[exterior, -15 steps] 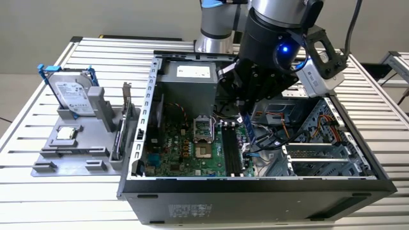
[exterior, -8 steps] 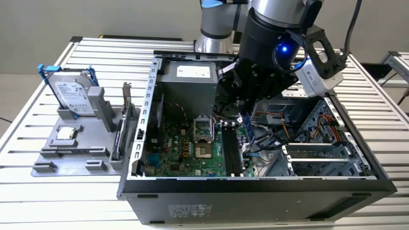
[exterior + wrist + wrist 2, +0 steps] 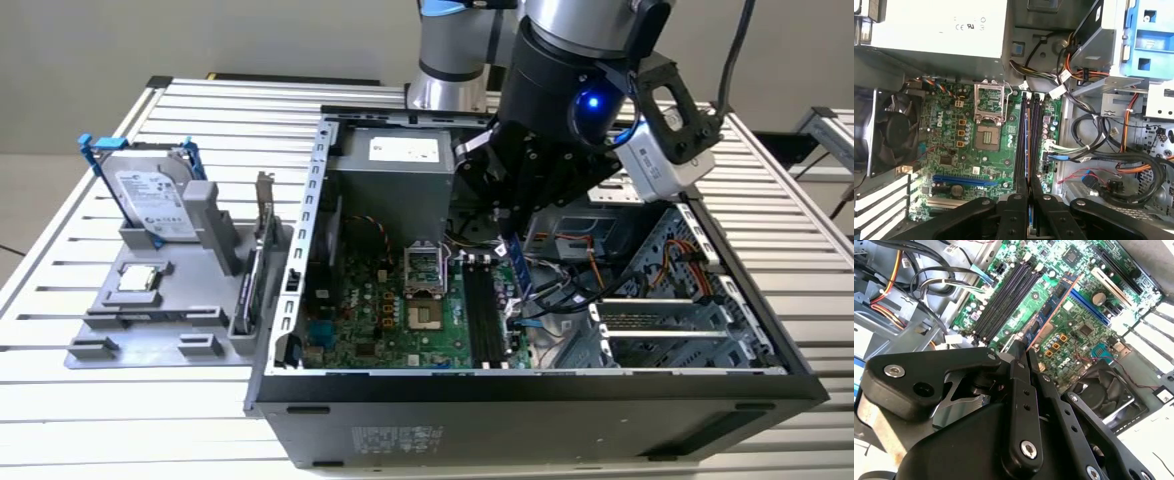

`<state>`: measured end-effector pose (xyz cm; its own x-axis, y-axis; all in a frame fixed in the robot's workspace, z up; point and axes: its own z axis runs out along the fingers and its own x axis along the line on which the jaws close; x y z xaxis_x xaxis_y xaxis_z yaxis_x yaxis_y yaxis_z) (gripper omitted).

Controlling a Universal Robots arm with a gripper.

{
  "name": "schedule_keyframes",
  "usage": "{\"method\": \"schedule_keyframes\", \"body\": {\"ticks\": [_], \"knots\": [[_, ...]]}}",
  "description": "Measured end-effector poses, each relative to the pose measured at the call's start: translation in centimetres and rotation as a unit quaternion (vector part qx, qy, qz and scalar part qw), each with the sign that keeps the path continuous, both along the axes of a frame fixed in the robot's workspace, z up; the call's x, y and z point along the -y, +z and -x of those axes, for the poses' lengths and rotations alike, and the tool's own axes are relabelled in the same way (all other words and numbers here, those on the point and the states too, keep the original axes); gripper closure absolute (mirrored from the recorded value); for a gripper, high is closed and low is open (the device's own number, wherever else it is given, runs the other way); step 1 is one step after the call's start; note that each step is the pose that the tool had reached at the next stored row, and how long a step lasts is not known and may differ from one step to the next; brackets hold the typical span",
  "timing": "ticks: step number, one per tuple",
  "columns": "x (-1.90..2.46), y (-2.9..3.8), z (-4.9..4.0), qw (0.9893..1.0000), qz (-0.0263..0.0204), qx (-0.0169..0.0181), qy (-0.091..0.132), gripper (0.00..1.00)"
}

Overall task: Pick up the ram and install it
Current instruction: 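Insert the ram into the slot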

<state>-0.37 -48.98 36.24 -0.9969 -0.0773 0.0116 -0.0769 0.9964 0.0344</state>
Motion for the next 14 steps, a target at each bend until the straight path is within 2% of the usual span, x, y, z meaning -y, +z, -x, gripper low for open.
{"method": "schedule_keyframes", "body": {"ticks": [14], "knots": [[-0.25,-0.31,-0.20,1.0000,0.0000,0.0000,-0.001,1.00]]}}
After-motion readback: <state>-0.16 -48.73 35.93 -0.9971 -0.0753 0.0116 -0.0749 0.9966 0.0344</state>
